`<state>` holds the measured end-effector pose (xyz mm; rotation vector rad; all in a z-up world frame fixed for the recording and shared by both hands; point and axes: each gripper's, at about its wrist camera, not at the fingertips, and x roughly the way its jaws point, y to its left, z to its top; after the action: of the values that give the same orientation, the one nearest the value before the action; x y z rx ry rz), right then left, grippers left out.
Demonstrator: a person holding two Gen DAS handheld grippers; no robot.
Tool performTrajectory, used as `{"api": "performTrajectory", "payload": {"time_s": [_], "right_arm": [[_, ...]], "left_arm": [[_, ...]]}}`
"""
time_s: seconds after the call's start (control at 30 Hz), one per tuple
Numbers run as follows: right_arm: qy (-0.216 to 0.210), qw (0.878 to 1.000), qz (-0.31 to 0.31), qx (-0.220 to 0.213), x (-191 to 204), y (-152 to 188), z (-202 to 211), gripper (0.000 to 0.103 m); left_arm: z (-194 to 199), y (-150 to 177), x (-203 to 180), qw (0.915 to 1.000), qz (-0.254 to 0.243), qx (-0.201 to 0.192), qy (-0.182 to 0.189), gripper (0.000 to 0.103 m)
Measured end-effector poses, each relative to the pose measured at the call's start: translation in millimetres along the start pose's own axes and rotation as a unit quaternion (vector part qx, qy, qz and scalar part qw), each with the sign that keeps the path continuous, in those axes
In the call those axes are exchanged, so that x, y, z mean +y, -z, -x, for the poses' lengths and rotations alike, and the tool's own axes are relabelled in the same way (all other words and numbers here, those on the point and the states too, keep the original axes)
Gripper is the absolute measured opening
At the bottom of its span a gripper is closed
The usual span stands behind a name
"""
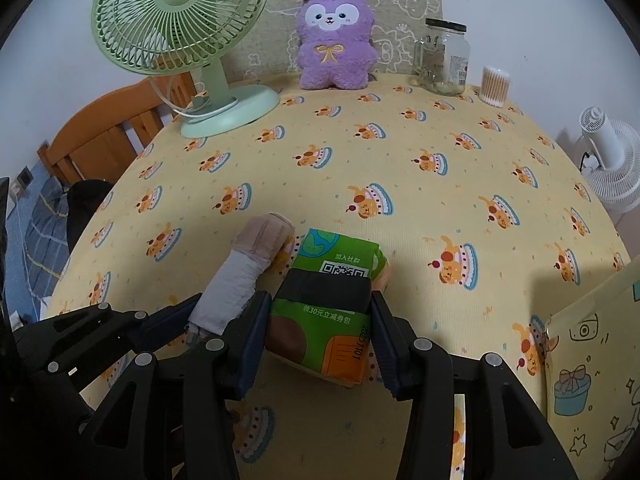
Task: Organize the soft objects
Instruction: 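Grasp the white rolled cloth with the left tool while the right tool holds the tissue pack, then carry the rolled cloth and tissue pack toward the yellow box with both tools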
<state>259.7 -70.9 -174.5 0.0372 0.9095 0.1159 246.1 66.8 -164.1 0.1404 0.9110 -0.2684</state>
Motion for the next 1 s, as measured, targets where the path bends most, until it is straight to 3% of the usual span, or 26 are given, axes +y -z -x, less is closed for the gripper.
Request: {"api": "performTrajectory", "payload": {"time_s": [0.47,1.0], "right_arm": [[-0.004,1.000,0.010,0.000,2,12,13,0.051],[-0.009,0.999,0.026,-0.029,3,19,55,0.051]], "left_arm": [[15,15,-6,0.9996,0.020,-0.008,-0.018,0.018],[55,22,-17,0.9972,0.058,-0.043,-0.020,0.017]]}}
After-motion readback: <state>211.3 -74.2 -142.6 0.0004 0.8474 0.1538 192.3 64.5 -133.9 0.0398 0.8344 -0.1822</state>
